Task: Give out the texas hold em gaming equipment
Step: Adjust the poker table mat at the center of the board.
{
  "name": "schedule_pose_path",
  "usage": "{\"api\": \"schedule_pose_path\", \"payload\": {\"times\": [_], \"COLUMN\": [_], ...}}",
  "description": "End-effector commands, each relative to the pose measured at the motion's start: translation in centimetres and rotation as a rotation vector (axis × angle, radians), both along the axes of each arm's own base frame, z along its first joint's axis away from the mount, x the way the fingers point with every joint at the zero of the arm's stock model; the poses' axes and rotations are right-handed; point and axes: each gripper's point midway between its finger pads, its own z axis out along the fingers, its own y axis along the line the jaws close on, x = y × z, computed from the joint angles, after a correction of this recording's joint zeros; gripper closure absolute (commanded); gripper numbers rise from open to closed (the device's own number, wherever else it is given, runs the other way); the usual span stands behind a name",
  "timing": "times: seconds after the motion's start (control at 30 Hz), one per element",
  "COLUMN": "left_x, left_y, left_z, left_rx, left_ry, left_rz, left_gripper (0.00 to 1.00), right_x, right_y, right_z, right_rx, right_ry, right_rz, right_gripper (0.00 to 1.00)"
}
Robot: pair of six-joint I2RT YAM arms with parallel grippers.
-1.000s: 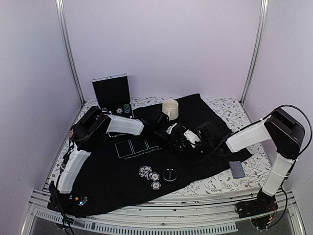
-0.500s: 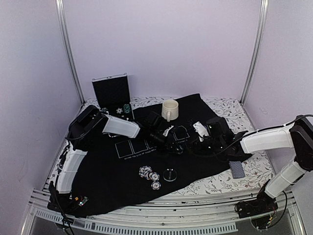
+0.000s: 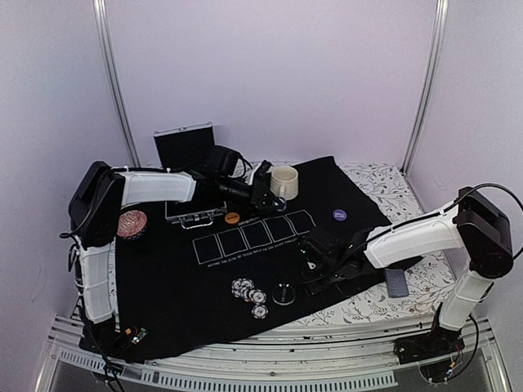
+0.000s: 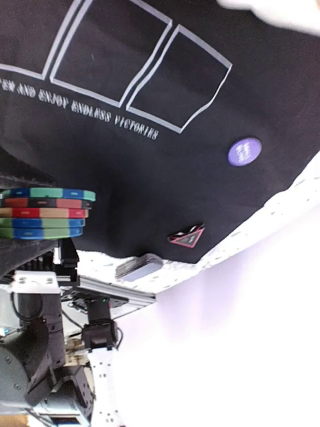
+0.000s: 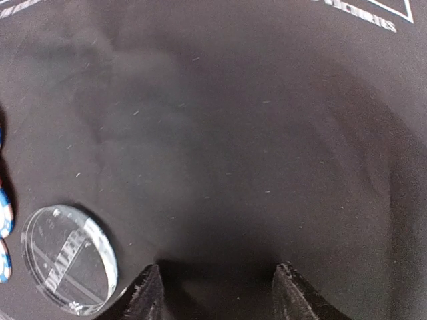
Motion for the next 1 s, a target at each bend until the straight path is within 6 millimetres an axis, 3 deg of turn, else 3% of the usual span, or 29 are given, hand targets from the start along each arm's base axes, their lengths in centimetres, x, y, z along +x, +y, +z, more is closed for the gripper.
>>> {"api": "schedule_pose_path", "payload": {"times": [0.0, 0.17, 0.3, 0.47, 0.57, 0.73, 0.9, 0.93, 0.97], "left_x": [0.5, 0.6, 0.4, -0.2, -0.8, -2.1, -3.1, -3.6, -3.8], "left_y": [2.5, 2.8, 2.5, 2.2, 1.6, 0.0, -0.6, -0.6, -0.5], "left_z": [-0.5, 0.0, 0.2, 0.1, 0.1, 1.1, 3.4, 5.4, 6.0], "left_rx": [0.044, 0.046, 0.043, 0.051, 0.047, 0.017, -0.009, -0.036, -0.046], "left_ry": [-0.027, -0.044, -0.044, -0.048, -0.046, -0.047, -0.087, -0.111, -0.114], "left_rz": [0.046, 0.049, 0.037, 0.021, 0.0, -0.046, -0.06, -0.065, -0.069], "left_gripper": [1.0, 1.0, 1.0, 1.0, 1.0, 1.0, 1.0, 1.0, 1.0], "right_x": [-4.0, -7.2, -7.9, -7.9, -6.9, -2.7, 1.5, 2.1, 2.4], "right_y": [-5.1, -5.8, -6.0, -6.0, -4.6, -1.0, 1.5, 1.9, 2.4], "right_z": [-3.3, -3.7, -3.5, -0.3, 3.4, 11.8, 19.5, 21.0, 22.2], "right_rx": [-0.179, -0.173, -0.174, -0.116, -0.013, 0.158, 0.164, 0.161, 0.177], "right_ry": [0.175, 0.245, 0.261, 0.233, 0.163, -0.131, -0.551, -0.647, -0.726], "right_rz": [-0.127, -0.146, -0.148, -0.133, -0.08, 0.045, 0.231, 0.279, 0.315], "right_gripper": [0.46, 0.47, 0.47, 0.45, 0.42, 0.34, 0.2, 0.18, 0.16]}}
